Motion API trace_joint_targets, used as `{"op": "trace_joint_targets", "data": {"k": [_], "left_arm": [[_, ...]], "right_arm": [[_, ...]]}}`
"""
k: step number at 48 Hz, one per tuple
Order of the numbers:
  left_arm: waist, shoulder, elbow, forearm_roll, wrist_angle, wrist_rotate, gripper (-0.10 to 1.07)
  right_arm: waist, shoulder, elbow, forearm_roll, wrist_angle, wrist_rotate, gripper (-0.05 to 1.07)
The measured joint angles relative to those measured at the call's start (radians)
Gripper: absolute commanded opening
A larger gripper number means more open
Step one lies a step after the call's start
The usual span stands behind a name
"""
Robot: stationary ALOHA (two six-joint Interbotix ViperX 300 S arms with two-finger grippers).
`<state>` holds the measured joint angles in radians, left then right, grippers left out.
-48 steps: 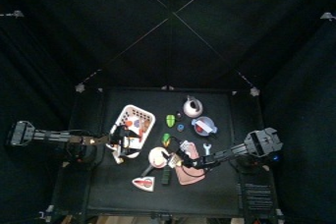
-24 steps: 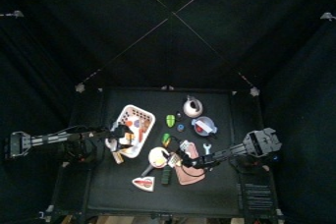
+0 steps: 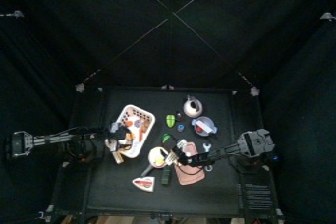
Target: Grab egg half
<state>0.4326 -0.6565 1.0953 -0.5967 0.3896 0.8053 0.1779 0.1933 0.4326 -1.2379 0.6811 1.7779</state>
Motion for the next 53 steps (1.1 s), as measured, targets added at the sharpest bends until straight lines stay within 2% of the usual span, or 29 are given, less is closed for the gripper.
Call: {"op": "trace_joint_targets", "data": {"k": [6,10,17,21,25,31,41,48,53], "left_arm": [[0.009,0.015,-0.057,0.012,0.063,-0.097,1.0],[0.009,0.014,-0.086,0.063,0.109,-0.176,1.0],[0.009,0.011,-0.137,0.229,0.207,-0.391,1.0],[0.002,0.008,-0.146,0.334,0.23,-0.54,1.0],[-0.035,0.006,-0.141,0.431,0.23,-0.695,1.0],[-0.13,0.005,-0.118,0.575,0.209,-0.923,1.0],[-0.267,0.02,-0.092,0.736,0.199,-1.241,1.0],[-0.31,0.058,-0.083,0.862,0.212,-1.396,1.0],[-0.319,0.091,-0.081,0.914,0.215,-1.451,1.0]], "right_arm": [[0.0,-0.002,0.0,0.0,0.0,-0.002,1.04],[0.0,-0.002,0.0,0.0,-0.002,0.0,1.04],[0.0,-0.002,0.0,0.0,0.0,-0.002,1.04],[0.0,-0.002,0.0,0.0,-0.002,0.0,1.04],[0.0,-0.002,0.0,0.0,-0.002,0.0,1.04],[0.0,0.0,0.0,0.0,0.0,-0.002,1.04],[0.0,0.0,0.0,0.0,-0.002,0.0,1.04],[0.0,-0.002,0.0,0.0,-0.002,0.0,1.04],[0.0,-0.002,0.0,0.0,-0.002,0.0,1.04]]}}
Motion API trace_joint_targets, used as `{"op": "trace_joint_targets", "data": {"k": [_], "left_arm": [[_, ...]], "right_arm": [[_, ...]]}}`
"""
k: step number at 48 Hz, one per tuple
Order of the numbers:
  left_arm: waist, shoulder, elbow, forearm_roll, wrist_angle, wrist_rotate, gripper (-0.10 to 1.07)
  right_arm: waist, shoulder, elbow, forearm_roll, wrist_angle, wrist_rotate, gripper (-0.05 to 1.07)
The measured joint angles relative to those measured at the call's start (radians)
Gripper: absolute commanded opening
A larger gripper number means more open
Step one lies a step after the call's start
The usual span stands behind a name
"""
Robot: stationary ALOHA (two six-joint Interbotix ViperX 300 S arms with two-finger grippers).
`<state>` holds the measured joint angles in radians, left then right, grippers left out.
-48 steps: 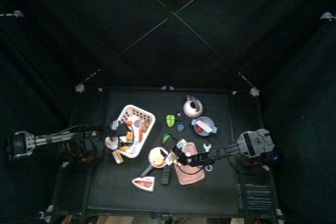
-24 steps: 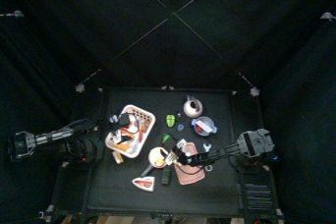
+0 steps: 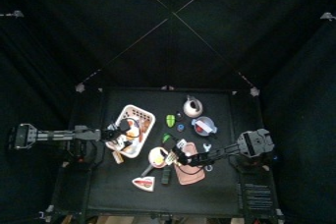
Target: Grab egg half
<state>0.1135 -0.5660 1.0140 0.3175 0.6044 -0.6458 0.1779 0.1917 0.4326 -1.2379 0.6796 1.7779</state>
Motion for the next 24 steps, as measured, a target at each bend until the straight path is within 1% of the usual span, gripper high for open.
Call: {"op": "trace_joint_targets", "data": {"k": [5,14,24], "left_arm": [[-0.017,0.038,0.005,0.006,-0.003,-0.025,1.0],[-0.067,0.11,0.005,-0.012,-0.014,-0.032,1.0],[-0.071,0.164,0.005,-0.017,-0.015,-0.026,1.0]], "right_arm": [[0.0,0.0,0.0,0.0,0.0,-0.002,1.04],[0.0,0.0,0.0,-0.002,0.0,-0.002,1.04],[-0.002,0.0,0.0,-0.002,0.0,-0.002,1.04]]}}
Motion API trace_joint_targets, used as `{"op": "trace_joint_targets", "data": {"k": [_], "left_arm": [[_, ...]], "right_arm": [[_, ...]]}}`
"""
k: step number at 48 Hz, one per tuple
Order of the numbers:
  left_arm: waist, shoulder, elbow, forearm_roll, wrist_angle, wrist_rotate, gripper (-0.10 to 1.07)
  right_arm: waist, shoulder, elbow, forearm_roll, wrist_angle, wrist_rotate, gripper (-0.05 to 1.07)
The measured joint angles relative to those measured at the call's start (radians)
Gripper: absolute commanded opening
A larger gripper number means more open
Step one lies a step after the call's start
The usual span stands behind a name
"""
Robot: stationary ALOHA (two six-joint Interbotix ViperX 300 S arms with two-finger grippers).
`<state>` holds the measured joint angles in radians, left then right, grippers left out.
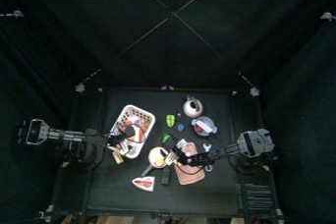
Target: Grab egg half
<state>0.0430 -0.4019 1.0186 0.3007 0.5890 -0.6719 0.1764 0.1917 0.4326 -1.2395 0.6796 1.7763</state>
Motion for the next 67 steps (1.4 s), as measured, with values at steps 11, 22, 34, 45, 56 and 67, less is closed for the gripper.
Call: {"op": "trace_joint_targets", "data": {"k": [11,22,34,45,56,67], "left_arm": [[0.0,0.003,0.0,0.0,0.0,-0.002,1.0],[0.003,0.018,0.0,-0.018,-0.002,-0.002,1.0],[0.006,0.078,-0.002,-0.094,0.003,0.005,1.0],[0.012,0.084,-0.003,-0.107,0.009,0.005,1.0],[0.015,0.095,-0.003,-0.166,0.002,0.005,1.0],[0.023,0.109,-0.003,-0.161,-0.015,0.006,0.99]], "right_arm": [[0.0,0.002,0.0,0.002,-0.002,0.002,1.04],[-0.002,0.003,0.0,0.002,-0.002,0.002,1.04],[-0.003,0.003,0.0,0.002,-0.008,0.002,1.04],[-0.006,0.008,0.0,0.0,-0.012,0.0,1.04],[-0.009,0.011,0.0,0.002,-0.018,0.002,1.04],[-0.011,0.011,0.0,0.0,-0.021,0.002,1.04]]}}
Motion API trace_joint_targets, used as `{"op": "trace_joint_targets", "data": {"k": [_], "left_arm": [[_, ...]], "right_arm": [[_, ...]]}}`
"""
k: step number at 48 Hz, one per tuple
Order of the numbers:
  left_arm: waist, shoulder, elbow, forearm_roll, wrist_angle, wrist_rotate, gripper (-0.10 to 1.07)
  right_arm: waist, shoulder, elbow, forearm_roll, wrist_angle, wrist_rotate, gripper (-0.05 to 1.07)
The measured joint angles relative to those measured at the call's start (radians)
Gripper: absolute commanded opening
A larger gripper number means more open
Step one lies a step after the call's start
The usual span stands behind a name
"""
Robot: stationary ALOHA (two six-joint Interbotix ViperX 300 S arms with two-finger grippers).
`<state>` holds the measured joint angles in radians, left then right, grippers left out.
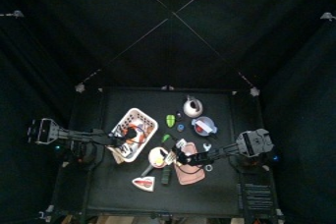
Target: Grab egg half
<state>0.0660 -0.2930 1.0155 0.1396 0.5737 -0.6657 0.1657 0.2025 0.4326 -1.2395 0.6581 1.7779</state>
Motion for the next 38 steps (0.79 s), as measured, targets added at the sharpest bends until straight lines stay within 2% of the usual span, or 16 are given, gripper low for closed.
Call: {"op": "trace_joint_targets", "data": {"k": [20,38], "left_arm": [[0.017,0.018,0.0,0.008,-0.009,0.002,0.88],[0.034,0.038,0.0,0.017,-0.021,0.005,0.87]], "right_arm": [[-0.002,0.0,0.0,0.002,-0.002,0.0,1.04],[-0.002,0.0,0.0,0.002,0.0,0.0,1.04]]}}
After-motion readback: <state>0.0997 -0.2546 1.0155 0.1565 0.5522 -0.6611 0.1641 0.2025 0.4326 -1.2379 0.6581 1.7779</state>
